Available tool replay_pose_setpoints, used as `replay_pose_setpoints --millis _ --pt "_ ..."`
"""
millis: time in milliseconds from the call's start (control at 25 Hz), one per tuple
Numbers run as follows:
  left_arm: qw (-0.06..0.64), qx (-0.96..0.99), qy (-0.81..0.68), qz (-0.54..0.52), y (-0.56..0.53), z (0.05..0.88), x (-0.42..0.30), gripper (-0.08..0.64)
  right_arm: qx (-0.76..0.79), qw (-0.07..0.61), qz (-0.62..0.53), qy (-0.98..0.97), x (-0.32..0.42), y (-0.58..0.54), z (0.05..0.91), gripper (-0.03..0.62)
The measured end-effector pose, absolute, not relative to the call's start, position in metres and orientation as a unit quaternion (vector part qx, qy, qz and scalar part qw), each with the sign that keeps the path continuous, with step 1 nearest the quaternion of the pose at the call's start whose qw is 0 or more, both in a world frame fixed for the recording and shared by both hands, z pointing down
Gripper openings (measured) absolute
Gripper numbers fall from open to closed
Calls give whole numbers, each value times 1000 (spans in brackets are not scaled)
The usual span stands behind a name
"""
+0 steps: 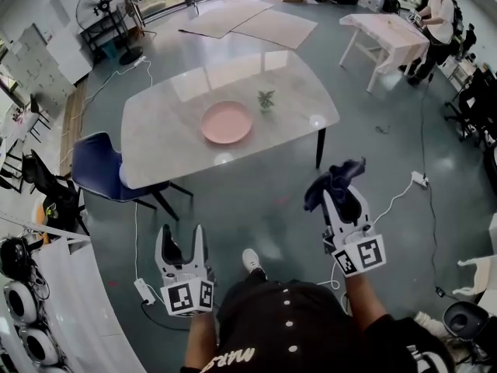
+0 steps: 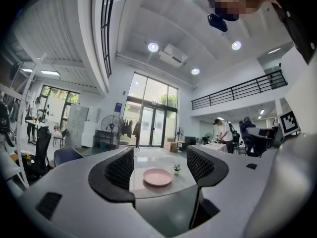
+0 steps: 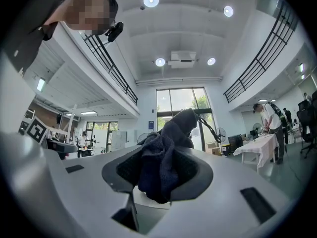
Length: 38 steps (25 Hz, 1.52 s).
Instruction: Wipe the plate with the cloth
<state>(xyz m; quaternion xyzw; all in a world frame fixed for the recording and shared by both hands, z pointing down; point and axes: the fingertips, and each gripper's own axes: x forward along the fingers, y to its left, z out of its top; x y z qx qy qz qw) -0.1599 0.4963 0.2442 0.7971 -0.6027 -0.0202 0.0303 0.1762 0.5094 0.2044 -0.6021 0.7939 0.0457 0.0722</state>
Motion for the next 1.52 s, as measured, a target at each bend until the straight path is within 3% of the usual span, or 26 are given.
replay_pose_setpoints --millis 880,1520 --pt "24 814 -580 -34 342 238 -211 328 -621 75 64 778 125 370 196 139" --pt "49 822 -567 -13 260 260 -187 328 -634 65 30 770 147 292 225 138"
